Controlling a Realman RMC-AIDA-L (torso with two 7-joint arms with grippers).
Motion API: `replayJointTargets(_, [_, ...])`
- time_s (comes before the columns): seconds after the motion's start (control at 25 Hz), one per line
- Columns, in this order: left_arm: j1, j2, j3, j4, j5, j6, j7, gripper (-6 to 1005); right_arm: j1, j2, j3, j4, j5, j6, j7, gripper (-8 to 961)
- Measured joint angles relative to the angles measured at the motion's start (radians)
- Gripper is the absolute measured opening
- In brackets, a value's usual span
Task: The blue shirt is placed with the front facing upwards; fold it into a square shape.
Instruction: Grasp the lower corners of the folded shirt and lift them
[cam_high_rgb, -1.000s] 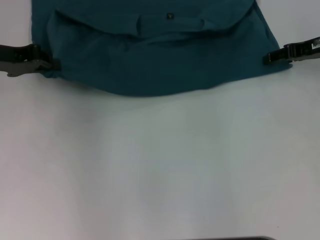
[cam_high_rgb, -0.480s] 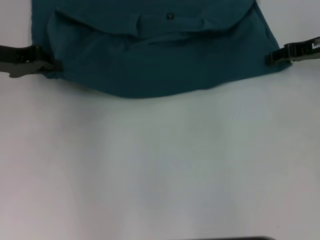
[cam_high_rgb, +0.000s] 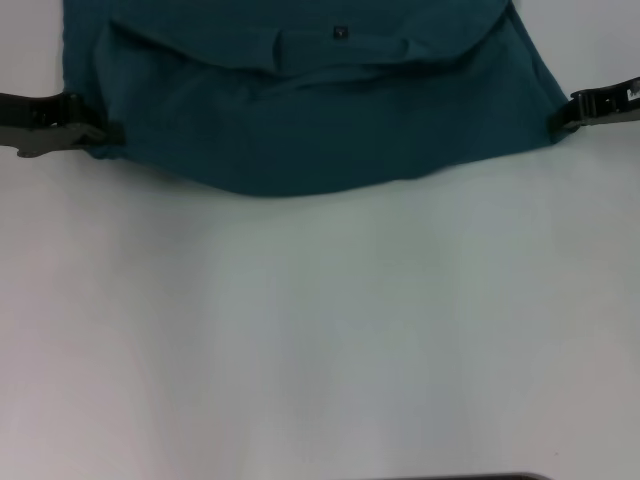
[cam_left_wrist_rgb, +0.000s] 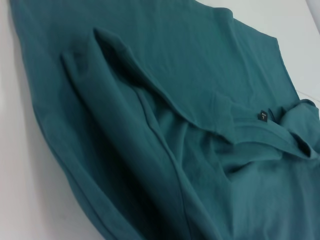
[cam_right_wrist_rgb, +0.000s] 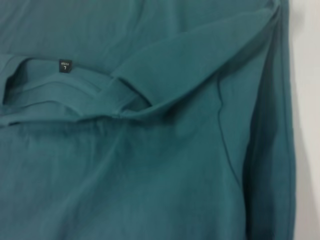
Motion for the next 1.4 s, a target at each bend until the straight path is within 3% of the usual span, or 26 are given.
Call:
replayJointTargets(0.24, [-0.002, 0.000, 0.003, 0.001, 0.000, 0.002, 0.000, 34, -0.006, -0.010, 0.000, -0.004, -0.001, -0.005, 0.013, 5])
replayJointTargets(0.48, [-0.002, 0.009, 0.005, 0.002, 0.002, 0.013, 0.000, 33, -0.005, -0.024, 0.000, -0.006, -0.002, -0.031, 0.017, 7])
replayJointTargets(0.68, [0.003, 0.042, 0.008, -0.001, 0.009, 0.083, 0.008, 34, 0.001, -0.049, -0.016, -0.047, -0.031, -0.186, 0.031, 9])
replayJointTargets(0.96, [0.023, 0.086, 0.042, -0.004, 0.034, 0.236, 0.022, 34, -0.001, -0.040, -0.031, -0.178, -0.169, -0.465, 0.058, 12])
replayJointTargets(1.12, [0.044, 0.084, 0.047, -0.041, 0.086, 0.325, 0.021, 34, 0.001, -0.032, -0.065, -0.182, -0.223, -0.561, 0.056, 13])
replayJointTargets(1.4, [0.107, 0.053, 0.053, -0.162, 0.147, 0.484, 0.022, 35, -0.026, -0.005, -0.125, -0.224, -0.242, -0.688, 0.040, 16])
